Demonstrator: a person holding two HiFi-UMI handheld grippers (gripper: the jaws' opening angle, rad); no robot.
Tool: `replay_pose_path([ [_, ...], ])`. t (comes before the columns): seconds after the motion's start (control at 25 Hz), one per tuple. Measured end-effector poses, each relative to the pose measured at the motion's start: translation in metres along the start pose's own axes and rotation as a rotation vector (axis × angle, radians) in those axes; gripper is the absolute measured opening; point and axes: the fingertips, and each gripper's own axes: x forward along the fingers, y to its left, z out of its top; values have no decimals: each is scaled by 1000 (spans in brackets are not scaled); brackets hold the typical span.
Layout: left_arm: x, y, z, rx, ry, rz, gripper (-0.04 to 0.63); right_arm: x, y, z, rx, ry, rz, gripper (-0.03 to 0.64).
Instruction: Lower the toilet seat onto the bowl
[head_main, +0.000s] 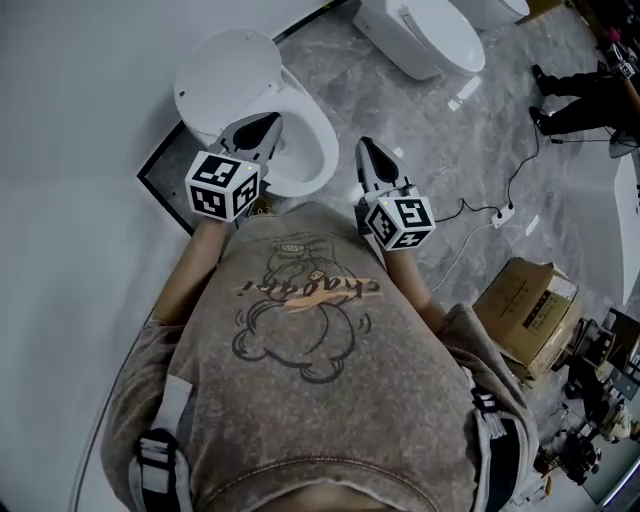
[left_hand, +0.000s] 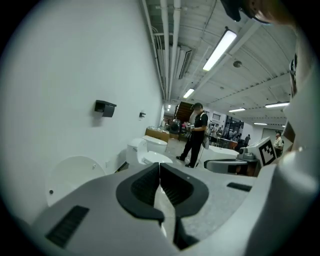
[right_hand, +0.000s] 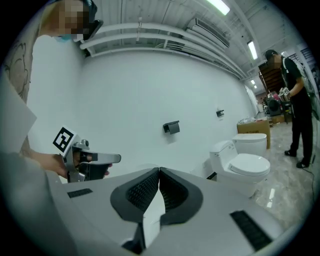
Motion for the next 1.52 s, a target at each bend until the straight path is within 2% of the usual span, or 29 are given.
replay_pose_path([
  [0.16, -14, 9, 9, -12, -121, 22, 11, 9, -1, 8, -35, -27, -11, 28],
  [0.36, -25, 13, 7, 5, -179, 53, 11, 12, 0, 9, -52, -35, -7, 28],
  [0.68, -17, 16, 4, 24, -179, 48, 11, 17, -1, 3, -27, -36, -7, 28],
  [1.28, -19, 26, -5, 1, -164, 74, 11, 21, 7, 3, -34, -35, -1, 26],
  [1.52, -21, 21, -3, 3, -160, 59, 11, 18, 9, 7, -32, -32, 3, 27],
])
